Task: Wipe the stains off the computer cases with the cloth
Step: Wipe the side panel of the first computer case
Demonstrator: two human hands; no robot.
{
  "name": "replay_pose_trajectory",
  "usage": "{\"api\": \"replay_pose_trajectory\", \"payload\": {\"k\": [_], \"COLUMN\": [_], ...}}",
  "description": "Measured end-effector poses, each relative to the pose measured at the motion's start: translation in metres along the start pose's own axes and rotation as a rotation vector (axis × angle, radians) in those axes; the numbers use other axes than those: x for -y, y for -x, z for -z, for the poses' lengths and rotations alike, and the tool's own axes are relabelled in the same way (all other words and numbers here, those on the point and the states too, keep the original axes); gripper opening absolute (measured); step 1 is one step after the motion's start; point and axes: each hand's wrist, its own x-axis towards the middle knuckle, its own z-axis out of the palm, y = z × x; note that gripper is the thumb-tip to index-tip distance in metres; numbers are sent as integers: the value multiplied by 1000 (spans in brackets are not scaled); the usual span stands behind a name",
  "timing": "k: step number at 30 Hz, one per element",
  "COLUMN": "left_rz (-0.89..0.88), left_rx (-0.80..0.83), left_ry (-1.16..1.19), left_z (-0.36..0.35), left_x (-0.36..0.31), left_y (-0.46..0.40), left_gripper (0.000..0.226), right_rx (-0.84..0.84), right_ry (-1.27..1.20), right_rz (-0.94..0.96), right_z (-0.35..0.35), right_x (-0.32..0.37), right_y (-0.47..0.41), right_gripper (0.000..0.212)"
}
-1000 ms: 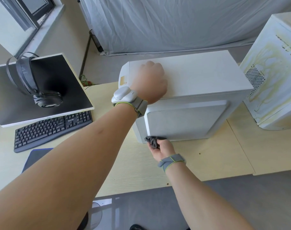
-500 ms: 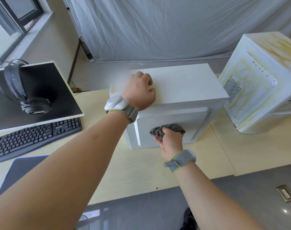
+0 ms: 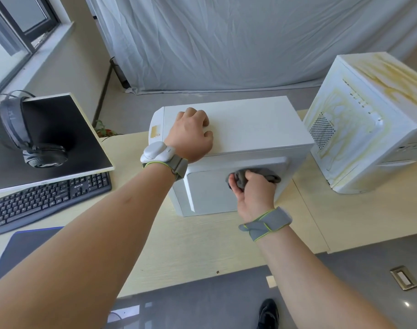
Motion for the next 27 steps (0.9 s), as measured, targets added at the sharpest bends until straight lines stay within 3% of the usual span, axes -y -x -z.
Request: {"api": "replay_pose_trajectory", "payload": {"k": [4, 8, 11, 14, 16, 21, 24, 27], "left_rz": [13, 10, 8, 1, -1, 0, 2, 3], "left_rx": [-1, -16, -21, -31, -35, -46, -47, -46], "left_ry": [-6, -17, -34, -51, -54, -62, -64, -58], "left_z": [0, 1, -2, -1, -1, 0, 0, 1], "left_x": [2, 1, -2, -2, -2, -2, -3, -3], "left_y": [1, 1, 1, 3, 4, 3, 3, 3], "left_gripper": [25, 25, 24, 23, 23, 23, 22, 23], "right_rx": [201, 51, -72, -84, -72, -202, -259, -170], "right_ry": [280, 321, 458, 470, 560, 450, 442, 434], "right_rz": [328, 442, 354, -41, -197, -259, -236, -244], "right_z": [5, 33, 62, 99, 121, 156, 160, 148], "right_x": [8, 37, 45, 30, 24, 18, 16, 15], "right_y": [28, -8, -60, -93, -94, -101, -112, -114], "right_gripper": [18, 30, 29, 21, 18, 47, 42, 21]}}
